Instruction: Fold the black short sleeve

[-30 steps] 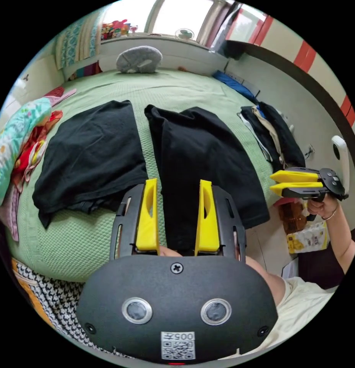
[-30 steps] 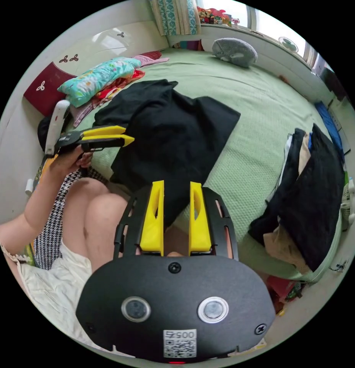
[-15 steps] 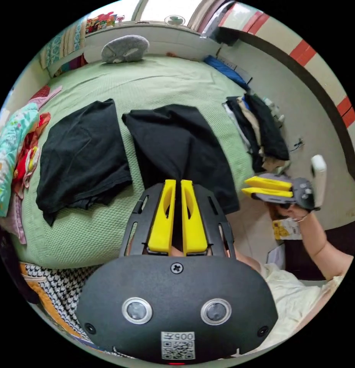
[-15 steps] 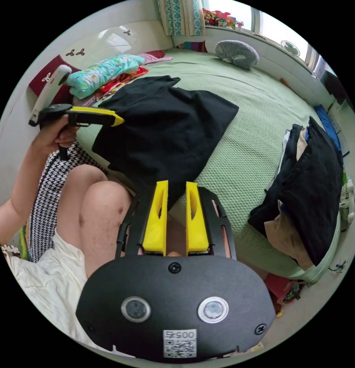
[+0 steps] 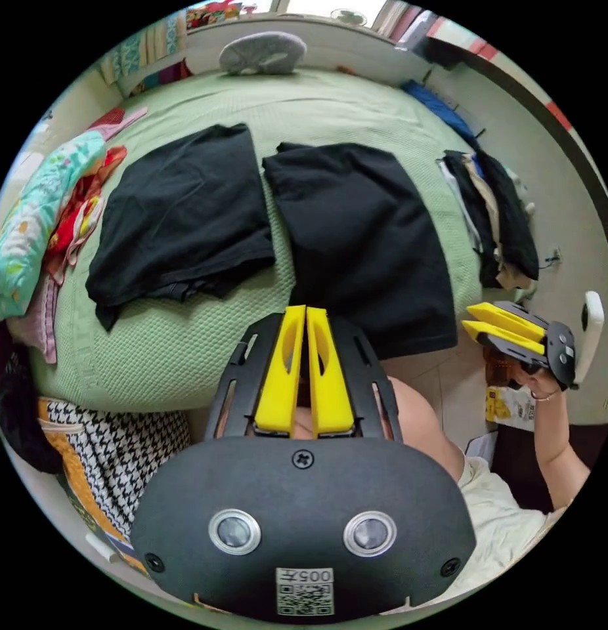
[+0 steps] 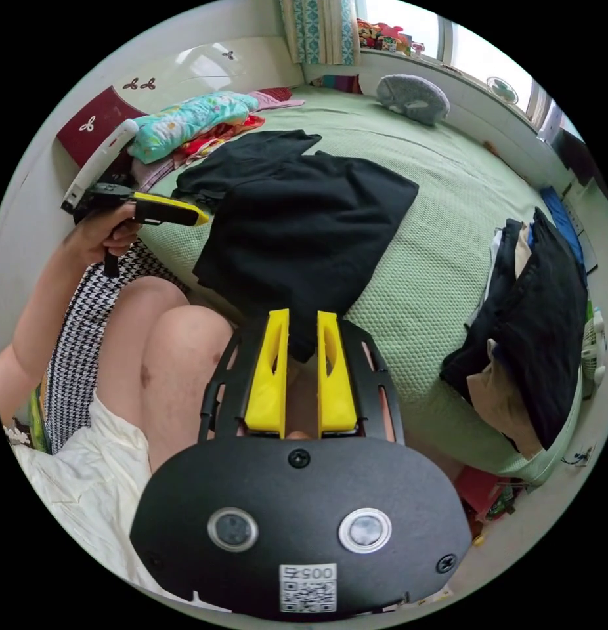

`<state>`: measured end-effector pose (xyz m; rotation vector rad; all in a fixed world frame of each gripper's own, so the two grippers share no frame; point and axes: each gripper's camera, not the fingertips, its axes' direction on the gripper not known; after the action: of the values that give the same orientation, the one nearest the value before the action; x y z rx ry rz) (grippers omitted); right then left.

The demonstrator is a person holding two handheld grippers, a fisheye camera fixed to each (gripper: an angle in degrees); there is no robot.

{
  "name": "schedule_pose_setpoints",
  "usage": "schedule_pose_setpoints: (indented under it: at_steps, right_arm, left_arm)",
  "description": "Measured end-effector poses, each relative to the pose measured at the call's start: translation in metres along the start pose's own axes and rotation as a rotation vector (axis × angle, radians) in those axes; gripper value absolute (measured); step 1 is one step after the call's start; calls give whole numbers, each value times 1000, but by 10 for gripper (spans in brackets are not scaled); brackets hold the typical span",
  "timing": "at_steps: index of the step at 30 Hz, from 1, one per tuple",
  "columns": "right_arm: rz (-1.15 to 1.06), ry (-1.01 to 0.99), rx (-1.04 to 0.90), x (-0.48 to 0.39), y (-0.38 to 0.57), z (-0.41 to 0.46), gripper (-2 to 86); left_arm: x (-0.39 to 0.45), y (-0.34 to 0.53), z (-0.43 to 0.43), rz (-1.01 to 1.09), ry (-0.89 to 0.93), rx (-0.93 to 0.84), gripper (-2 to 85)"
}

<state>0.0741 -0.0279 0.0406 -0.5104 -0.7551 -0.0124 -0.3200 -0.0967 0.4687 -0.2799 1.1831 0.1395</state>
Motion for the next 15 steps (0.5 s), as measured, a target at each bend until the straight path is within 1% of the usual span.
schedule_pose_setpoints:
  at_steps: [1,3,5,7,9,12,14,15]
  right_arm:
    - [-6,9,7,-6,-4,2,34]
    - [4,41,13,-12,-10,9,18]
    - [23,70,5,-16,-12,21,-1]
    - [34,84,-46,-18,-9,43,-11]
    - [49,92,-92,-15,-2,62,-11]
    - [59,30,-63,-6,10,68,-4]
    - [58,-32,-80,0,12,66,7]
    - [45,-78,-79,4,13,63,23]
  left_arm:
    - [5,-3,-2,12,-9,34,5]
    - [10,-9,5,29,-1,42,2]
    - [12,-15,19,35,12,7,1]
    - [10,-21,43,22,-9,-60,0]
    - [5,-22,54,14,30,-73,0]
    - [-6,-26,49,-12,128,-71,0]
    - [-11,-27,35,19,185,-31,1]
    - [-14,-29,22,46,208,20,3]
